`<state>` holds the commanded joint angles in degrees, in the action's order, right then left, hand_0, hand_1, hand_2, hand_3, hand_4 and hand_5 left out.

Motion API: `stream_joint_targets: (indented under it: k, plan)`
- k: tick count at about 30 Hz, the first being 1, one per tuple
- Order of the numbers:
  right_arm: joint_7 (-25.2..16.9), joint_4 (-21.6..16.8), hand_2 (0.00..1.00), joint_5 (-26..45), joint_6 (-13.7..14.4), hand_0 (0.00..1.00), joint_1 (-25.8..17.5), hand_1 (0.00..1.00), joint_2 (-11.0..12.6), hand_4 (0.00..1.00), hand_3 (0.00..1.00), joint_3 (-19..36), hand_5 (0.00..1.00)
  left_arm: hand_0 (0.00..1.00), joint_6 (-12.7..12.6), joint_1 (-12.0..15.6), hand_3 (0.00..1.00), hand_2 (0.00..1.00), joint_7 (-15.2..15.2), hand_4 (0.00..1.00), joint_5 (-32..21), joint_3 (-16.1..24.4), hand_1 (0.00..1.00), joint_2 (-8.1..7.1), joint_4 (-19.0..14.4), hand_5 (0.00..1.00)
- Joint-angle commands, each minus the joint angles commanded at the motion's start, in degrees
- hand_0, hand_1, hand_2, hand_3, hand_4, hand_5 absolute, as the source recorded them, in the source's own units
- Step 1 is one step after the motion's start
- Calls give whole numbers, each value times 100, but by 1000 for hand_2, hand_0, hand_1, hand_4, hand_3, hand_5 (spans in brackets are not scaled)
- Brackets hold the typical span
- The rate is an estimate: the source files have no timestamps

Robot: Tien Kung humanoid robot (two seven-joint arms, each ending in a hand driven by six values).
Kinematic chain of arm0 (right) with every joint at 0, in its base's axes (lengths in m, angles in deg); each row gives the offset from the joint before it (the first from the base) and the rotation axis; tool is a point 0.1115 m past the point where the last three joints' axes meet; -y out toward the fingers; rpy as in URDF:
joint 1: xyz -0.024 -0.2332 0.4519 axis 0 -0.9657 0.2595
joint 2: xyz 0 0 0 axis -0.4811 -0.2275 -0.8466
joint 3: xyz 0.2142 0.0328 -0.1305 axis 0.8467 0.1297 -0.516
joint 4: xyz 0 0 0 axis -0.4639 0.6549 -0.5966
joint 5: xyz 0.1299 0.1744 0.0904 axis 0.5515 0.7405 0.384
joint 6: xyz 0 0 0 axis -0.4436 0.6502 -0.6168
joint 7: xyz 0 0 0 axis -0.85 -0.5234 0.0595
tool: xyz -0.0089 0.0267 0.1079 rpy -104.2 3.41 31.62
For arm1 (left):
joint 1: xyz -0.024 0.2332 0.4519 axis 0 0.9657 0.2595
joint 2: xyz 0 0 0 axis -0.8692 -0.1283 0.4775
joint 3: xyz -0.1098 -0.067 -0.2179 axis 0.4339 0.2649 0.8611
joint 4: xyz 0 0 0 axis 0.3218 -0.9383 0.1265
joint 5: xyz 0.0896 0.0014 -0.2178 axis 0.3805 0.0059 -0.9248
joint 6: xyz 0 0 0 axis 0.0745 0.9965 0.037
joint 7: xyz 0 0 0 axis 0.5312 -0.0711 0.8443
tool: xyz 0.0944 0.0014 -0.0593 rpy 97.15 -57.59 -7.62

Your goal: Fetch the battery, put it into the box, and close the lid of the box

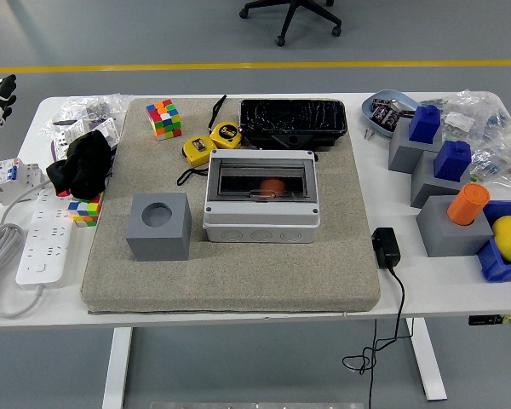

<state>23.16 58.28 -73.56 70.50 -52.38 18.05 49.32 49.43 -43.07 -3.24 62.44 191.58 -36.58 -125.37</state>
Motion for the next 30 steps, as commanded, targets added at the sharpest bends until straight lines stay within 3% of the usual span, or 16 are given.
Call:
stream_joint_targets:
  k: [10, 30]
  plan:
    - [-2, 0, 773, 16, -2, 836, 5, 820, -9, 998, 810, 1, 998, 998, -134, 38, 839, 892, -11, 998, -300, -5, 984, 25, 19, 998]
    - [-13, 0, 774, -2, -10, 836, 8, 821, -17, 998, 809, 54, 998, 998, -194, 43, 825, 865, 39, 998, -81, -63, 948, 50, -28, 998]
